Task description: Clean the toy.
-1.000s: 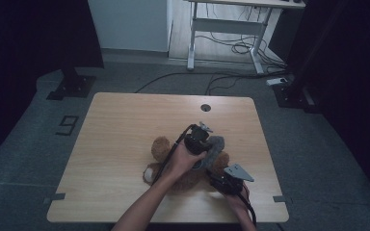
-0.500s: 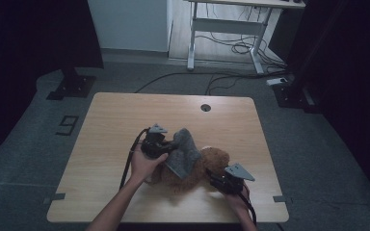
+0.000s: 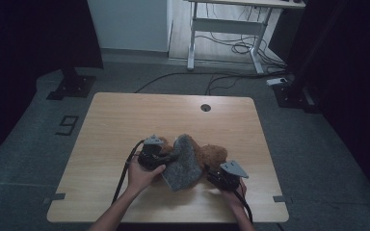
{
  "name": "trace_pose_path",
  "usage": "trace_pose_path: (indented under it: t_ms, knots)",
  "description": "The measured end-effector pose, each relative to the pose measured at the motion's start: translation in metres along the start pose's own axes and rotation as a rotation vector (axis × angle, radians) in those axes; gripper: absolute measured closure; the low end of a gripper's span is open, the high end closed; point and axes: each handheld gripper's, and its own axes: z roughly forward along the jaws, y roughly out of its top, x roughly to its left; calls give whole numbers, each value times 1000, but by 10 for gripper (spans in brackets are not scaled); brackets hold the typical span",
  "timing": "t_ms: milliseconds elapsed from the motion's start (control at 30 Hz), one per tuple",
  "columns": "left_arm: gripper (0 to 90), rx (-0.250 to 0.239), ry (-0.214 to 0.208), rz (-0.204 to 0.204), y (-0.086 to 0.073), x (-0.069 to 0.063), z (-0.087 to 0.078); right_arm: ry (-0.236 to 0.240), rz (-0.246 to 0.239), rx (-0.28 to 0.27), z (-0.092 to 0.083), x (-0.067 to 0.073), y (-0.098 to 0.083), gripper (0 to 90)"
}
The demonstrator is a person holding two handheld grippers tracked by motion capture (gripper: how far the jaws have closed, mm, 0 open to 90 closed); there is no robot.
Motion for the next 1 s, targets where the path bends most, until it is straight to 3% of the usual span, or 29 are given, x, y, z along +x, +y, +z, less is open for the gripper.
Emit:
trace_pose_path:
  t_ms: [100, 267, 433, 633, 833, 1000]
  knots:
    - [785, -18, 41, 4, 1, 2, 9, -32, -11, 8, 9, 1, 4, 365]
    - [785, -26, 68, -46, 15, 17, 21, -75, -18, 9, 26, -1, 13, 371]
    - [783, -21, 88, -58, 35, 29, 37, -107, 6, 13, 44, -12, 21, 372]
    - [782, -8, 123, -50, 54, 33, 51, -142, 42, 2, 59, -26, 25, 372]
    - [784, 5, 74, -55, 42, 34, 44, -76, 96, 3, 49, -33, 22, 332]
    - [787, -13, 50, -40, 20, 23, 34, 2, 142, 15, 33, -38, 20, 255]
